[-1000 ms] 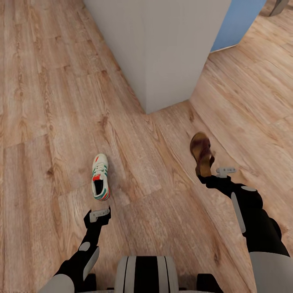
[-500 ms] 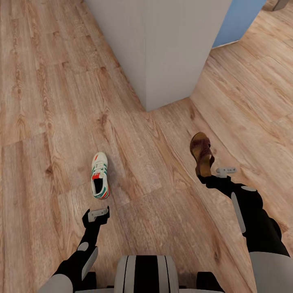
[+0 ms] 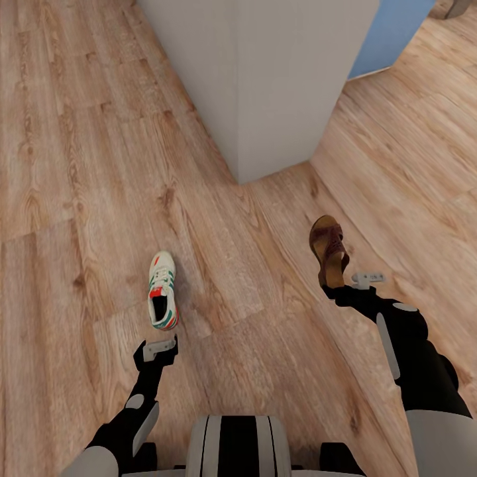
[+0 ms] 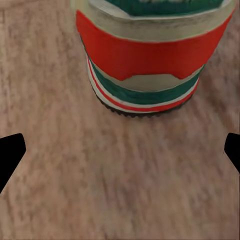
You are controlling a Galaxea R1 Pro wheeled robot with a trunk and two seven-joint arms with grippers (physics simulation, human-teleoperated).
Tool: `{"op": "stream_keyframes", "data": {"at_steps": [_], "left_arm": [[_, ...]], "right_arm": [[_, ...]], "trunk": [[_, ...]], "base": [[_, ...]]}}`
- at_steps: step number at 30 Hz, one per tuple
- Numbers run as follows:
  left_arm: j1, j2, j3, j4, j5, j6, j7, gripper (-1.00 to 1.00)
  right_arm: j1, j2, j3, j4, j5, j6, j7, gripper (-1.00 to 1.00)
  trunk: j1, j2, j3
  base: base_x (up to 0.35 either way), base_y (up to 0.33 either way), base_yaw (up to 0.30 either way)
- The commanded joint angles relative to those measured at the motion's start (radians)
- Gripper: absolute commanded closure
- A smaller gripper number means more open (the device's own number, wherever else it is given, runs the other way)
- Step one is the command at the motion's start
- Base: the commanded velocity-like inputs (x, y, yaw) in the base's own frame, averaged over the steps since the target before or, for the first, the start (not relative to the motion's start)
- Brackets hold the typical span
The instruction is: Pick up the two gym shoes and the two sandals from the corridor floor and place them onto the hallstand (shoe rack) in the corridor, making sure they are on the rack and not on the floor. Arrange them so the two gym shoes are next to each other and the two sandals are next to each other.
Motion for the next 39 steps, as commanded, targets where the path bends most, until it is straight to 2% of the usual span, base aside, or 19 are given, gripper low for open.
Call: {"op": "stream_keyframes", "data": {"at_steps": [1,8,28,39], "left_arm": [[0.000,0.000,-0.004,0.001,0.010,-0.004,0.002,-1.00],[0.000,0.000,-0.004,0.001,0.010,-0.004,0.002,-1.00],[0.000,0.000,-0.004,0.001,0.010,-0.004,0.002,-1.00],[0.000,0.000,-0.004,0.001,0.010,-0.004,0.002,-1.00]], "right_arm": [[-0.001,0.000,-0.001,-0.001,0.003,0.006,0.004,1.00],[-0.001,0.000,-0.001,-0.001,0.003,0.006,0.004,1.00],[0.000,0.000,-0.001,0.000,0.003,0.006,0.004,1.00],[-0.001,0.000,-0.001,-0.001,0.002,0.006,0.004,1.00]], "trunk": [[0.000,0.000,0.000],[0.000,0.000,0.000],[0.000,0.000,0.000],[0.000,0.000,0.000]], "base": [[0.200,0.000,0.000],[0.185,0.000,0.000],[0.006,0.000,0.000],[0.100,0.000,0.000]]}}
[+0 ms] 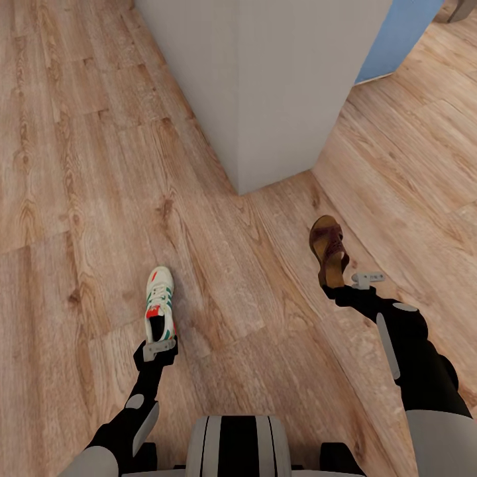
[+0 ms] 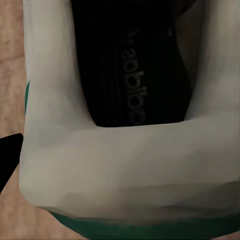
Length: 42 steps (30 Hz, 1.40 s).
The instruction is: Pick up the two gym shoes and the two sandals from the corridor floor and place them onto the hallstand (shoe rack) in the corridor, making sure they are on the rack and not on the floor. Arrange them so the two gym shoes are next to each other and the two sandals are next to each other.
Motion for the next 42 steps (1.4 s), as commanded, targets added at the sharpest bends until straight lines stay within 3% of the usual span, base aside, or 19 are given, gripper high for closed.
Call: {"op": "stream_keyframes", "data": {"at_steps": [1,11,12,38,42], "left_arm": [[0.000,0.000,-0.004,0.001,0.010,-0.004,0.002,-1.00],[0.000,0.000,-0.004,0.001,0.010,-0.004,0.002,-1.00],[0.000,0.000,-0.004,0.001,0.010,-0.004,0.002,1.00],[0.000,0.000,-0.004,-0.001,0.010,-0.005,0.001,1.00],[0.000,0.000,-0.005,-0.038,0.010,-0.004,0.002,1.00]], "right_arm": [[0.000,0.000,-0.001,-0.001,0.002,0.006,0.004,1.00],[-0.001,0.000,-0.001,-0.001,0.003,0.006,0.004,1.00],[-0.001,0.000,-0.001,-0.001,0.003,0.006,0.004,1.00],[0.000,0.000,0.000,0.000,0.004,0.006,0.004,1.00],[-0.001,0.001,0.001,0.000,0.004,0.006,0.004,1.00]], "trunk": [[0.000,0.000,0.000],[0.000,0.000,0.000],[0.000,0.000,0.000],[0.000,0.000,0.000],[0.000,0.000,0.000]], "base": [[0.005,0.000,0.000],[0.001,0.000,0.000],[0.000,0.000,0.000],[0.000,0.000,0.000],[0.000,0.000,0.000]]}}
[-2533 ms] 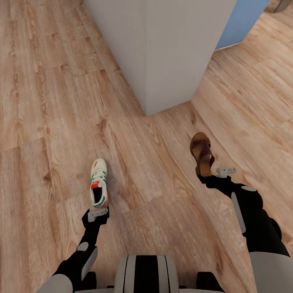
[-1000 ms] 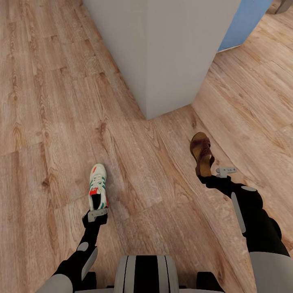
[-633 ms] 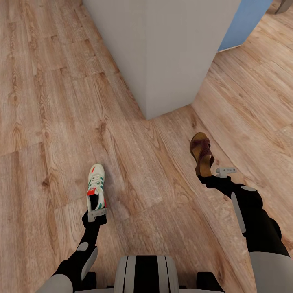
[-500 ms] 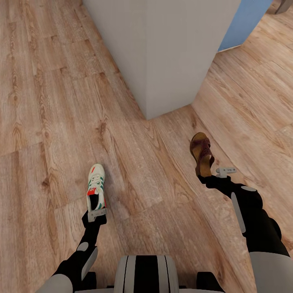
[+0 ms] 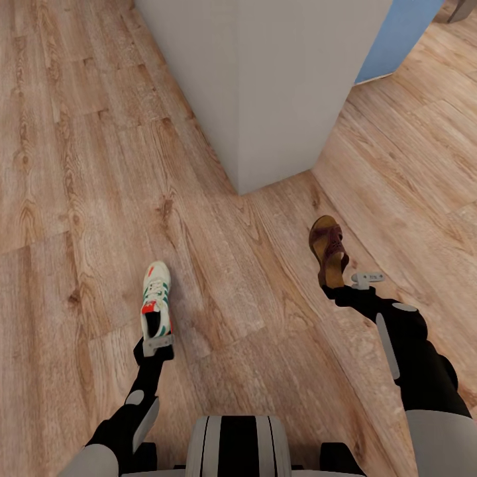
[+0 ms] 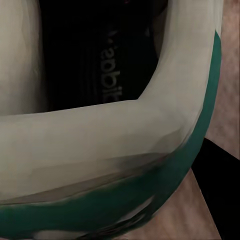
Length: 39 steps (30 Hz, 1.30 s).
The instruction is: Pick up the two gym shoes and the two sandals from the corridor floor and place them onto the hallstand (shoe rack) in the corridor, making sure they are on the rack and not on the floor. Arrange them so the two gym shoes are next to each other and the two sandals are next to each other.
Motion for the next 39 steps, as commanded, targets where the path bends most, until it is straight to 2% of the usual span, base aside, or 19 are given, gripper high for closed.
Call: {"op": "stream_keyframes", "data": {"at_steps": [1,4,7,8,10,12,14,15,18,21,25,32,39], "left_arm": [[0.000,0.000,-0.004,-0.027,0.012,-0.003,0.002,1.00],[0.000,0.000,-0.003,-0.113,0.012,0.009,0.006,1.00],[0.000,0.000,-0.003,-0.190,0.012,0.061,0.007,1.00],[0.000,0.001,-0.002,-0.227,0.012,0.099,0.007,1.00],[0.000,0.002,-0.002,-0.350,0.012,0.234,0.008,1.00],[0.000,0.005,-0.003,-0.436,0.012,0.335,0.008,1.00],[0.000,0.025,-0.004,-0.520,0.013,0.445,0.006,1.00],[0.000,0.040,-0.005,-0.581,0.016,0.521,0.006,1.00],[0.000,0.051,-0.004,-0.664,0.018,0.637,0.005,1.00],[0.000,0.055,-0.004,-0.699,0.018,0.733,0.005,1.00],[0.001,0.055,-0.005,-0.742,0.019,0.774,0.005,1.00],[0.001,0.054,-0.005,-0.758,0.020,0.793,0.005,1.00],[0.002,0.050,-0.008,-0.759,0.021,0.876,0.005,1.00]], "right_arm": [[0.000,0.001,-0.001,-0.001,0.003,0.006,0.004,1.00],[0.000,0.002,0.000,-0.001,0.003,0.006,0.004,1.00],[0.000,0.003,0.000,-0.001,0.003,0.006,0.004,1.00],[0.000,0.003,0.000,-0.001,0.003,0.006,0.004,1.00],[0.000,0.004,0.000,-0.001,0.003,0.006,0.004,1.00],[0.000,0.005,0.000,-0.001,0.003,0.006,0.004,1.00],[0.000,0.005,0.000,-0.003,0.003,0.006,0.004,1.00],[0.000,0.006,0.000,-0.003,0.003,0.006,0.004,1.00],[0.000,0.006,-0.001,-0.006,0.003,0.006,0.004,1.00],[0.000,0.005,-0.004,-0.010,0.003,0.007,0.004,1.00],[0.000,0.004,-0.015,-0.016,0.002,0.008,0.003,1.00],[0.000,0.005,-0.035,-0.017,0.002,0.009,0.003,1.00],[0.000,0.006,-0.036,-0.015,0.000,0.009,0.003,1.00]], "trunk": [[0.000,0.000,-0.001],[0.000,0.000,-0.001],[0.000,0.000,-0.001],[0.000,0.000,-0.001],[0.000,0.000,-0.001],[0.000,0.000,-0.001],[0.000,0.000,-0.001],[0.000,0.000,-0.001],[0.000,0.000,-0.001],[0.000,0.000,-0.001],[0.000,0.000,-0.001],[0.000,0.000,-0.001],[0.000,0.000,-0.001]], "base": [[0.000,0.000,0.000],[0.000,0.000,0.000],[0.000,0.000,0.000],[0.000,0.000,0.000],[0.000,0.000,0.000],[0.000,0.000,0.000],[0.000,0.000,0.000],[0.000,0.000,0.000],[0.000,0.000,0.000],[0.000,0.000,0.000],[0.000,0.000,0.000],[0.000,0.000,0.000],[0.000,0.000,0.000]]}}
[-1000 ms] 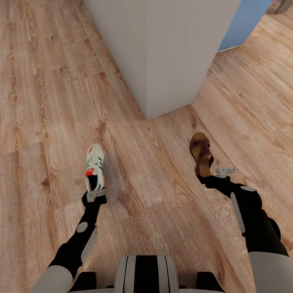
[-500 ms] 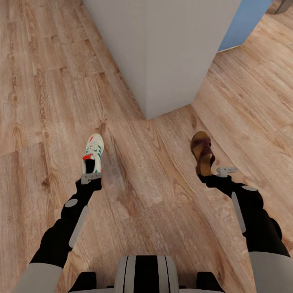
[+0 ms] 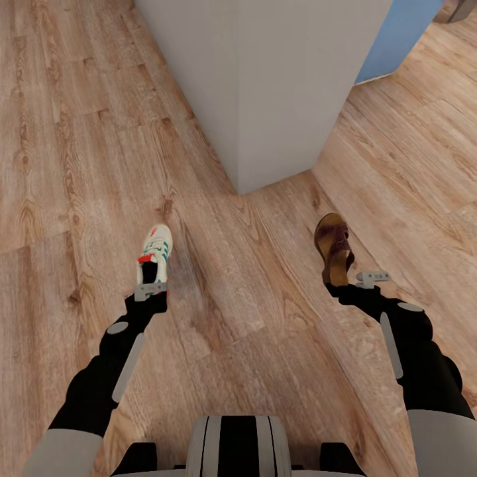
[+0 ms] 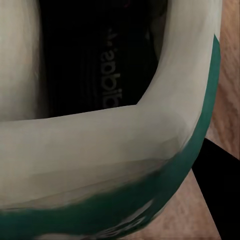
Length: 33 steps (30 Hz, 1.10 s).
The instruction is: Pick up the two gym shoes and the two sandals from the corridor floor and place them onto the hallstand (shoe rack) in the corridor, making sure they are on the rack and not on the floor. Arrange them so the two gym shoes are next to each other and the two sandals are next to each other.
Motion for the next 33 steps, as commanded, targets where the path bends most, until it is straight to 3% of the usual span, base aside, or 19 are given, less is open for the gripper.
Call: {"op": "stream_keyframes", "data": {"at_steps": [1,9,22,33], "left_arm": [[0.006,-0.001,-0.004,-0.002,0.010,0.011,0.009,1.00],[0.012,-0.020,-0.005,-0.002,0.010,0.014,0.009,1.00],[0.013,-0.023,-0.005,-0.001,0.010,0.014,0.009,1.00],[0.013,-0.023,-0.007,-0.001,0.010,0.014,0.009,1.00]], "right_arm": [[-0.001,0.000,-0.001,-0.002,0.003,0.006,0.004,1.00],[-0.001,0.000,-0.001,-0.002,0.004,0.006,0.004,1.00],[0.001,0.000,-0.002,-0.002,-0.001,0.005,0.004,1.00],[0.001,0.000,-0.004,-0.004,-0.001,0.006,0.004,1.00]], "trunk": [[0.000,0.000,0.000],[0.000,0.000,0.004],[0.000,0.000,0.005],[0.000,0.000,0.014]], "base": [[0.000,0.000,0.000],[0.000,0.134,-0.168],[-0.079,0.301,-0.013],[-0.040,0.149,-0.222]]}}
